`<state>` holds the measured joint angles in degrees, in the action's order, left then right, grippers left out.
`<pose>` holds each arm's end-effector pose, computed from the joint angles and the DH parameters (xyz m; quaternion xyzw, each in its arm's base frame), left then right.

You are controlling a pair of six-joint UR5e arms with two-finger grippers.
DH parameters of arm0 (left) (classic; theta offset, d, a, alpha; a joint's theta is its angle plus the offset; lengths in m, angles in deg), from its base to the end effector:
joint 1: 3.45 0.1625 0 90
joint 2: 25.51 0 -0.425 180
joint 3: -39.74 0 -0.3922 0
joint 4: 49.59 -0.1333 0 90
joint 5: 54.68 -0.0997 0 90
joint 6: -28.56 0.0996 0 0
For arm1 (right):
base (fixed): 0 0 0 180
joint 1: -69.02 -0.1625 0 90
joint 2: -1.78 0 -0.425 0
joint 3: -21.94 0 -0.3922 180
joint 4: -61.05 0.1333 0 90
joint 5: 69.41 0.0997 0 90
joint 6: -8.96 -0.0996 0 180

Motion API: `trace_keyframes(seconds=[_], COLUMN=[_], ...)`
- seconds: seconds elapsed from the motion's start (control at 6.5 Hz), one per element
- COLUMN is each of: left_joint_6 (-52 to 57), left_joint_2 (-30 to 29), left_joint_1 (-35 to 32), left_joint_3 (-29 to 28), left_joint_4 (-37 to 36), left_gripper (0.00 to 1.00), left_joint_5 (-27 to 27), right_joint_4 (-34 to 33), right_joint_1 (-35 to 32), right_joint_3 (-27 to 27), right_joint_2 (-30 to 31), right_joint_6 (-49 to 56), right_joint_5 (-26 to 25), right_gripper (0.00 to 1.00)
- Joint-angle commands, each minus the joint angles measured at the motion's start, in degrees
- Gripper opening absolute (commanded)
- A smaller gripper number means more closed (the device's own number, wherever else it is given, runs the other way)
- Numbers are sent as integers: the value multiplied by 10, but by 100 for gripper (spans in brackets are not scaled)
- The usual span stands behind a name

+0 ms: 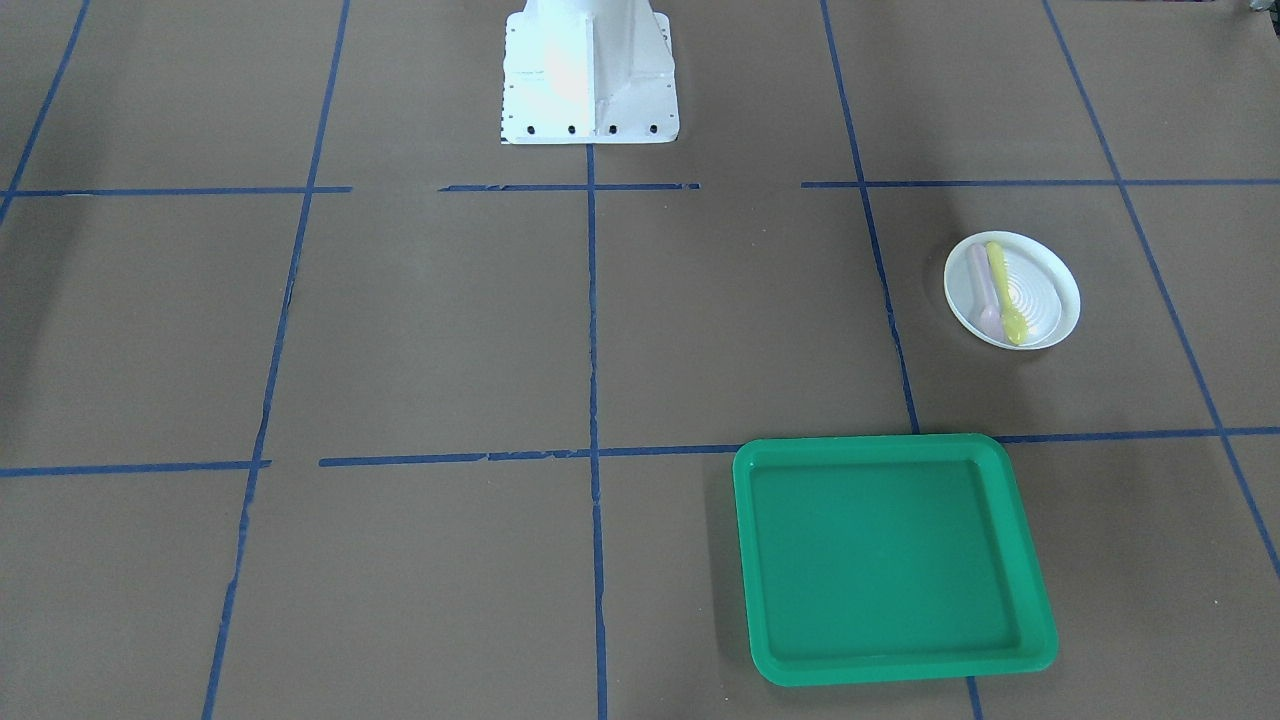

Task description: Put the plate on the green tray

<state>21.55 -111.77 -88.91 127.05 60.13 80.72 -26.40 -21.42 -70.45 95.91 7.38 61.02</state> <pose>-0.0246 -0.4786 0.6757 0.0676 0.3921 0.0249 0.9171 0.0723 -0.4616 0.6727 0.0032 -0.3456 0.0141 0.9383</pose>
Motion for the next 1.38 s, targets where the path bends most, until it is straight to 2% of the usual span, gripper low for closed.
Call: trace_keyframes(seconds=[0.0,0.15,0.31,0.62,0.92,1.23], left_joint_6=[-99,-134,-149,-260,-264,-262], left_joint_2=[-3,-7,-19,-45,-45,-44], left_joint_1=[76,117,155,241,298,303], left_joint_3=[-21,-24,-23,-17,0,41], left_joint_4=[35,42,46,46,42,2], left_gripper=[100,100,100,100,100,98], left_joint_5=[36,53,46,43,-47,-102], right_joint_4=[0,0,0,0,0,0], right_joint_1=[0,0,0,0,0,0], right_joint_3=[0,0,0,0,0,-1], right_joint_2=[0,0,0,0,0,0], right_joint_6=[0,0,0,0,0,-1], right_joint_5=[0,0,0,0,0,0], right_gripper=[100,100,100,100,100,100])
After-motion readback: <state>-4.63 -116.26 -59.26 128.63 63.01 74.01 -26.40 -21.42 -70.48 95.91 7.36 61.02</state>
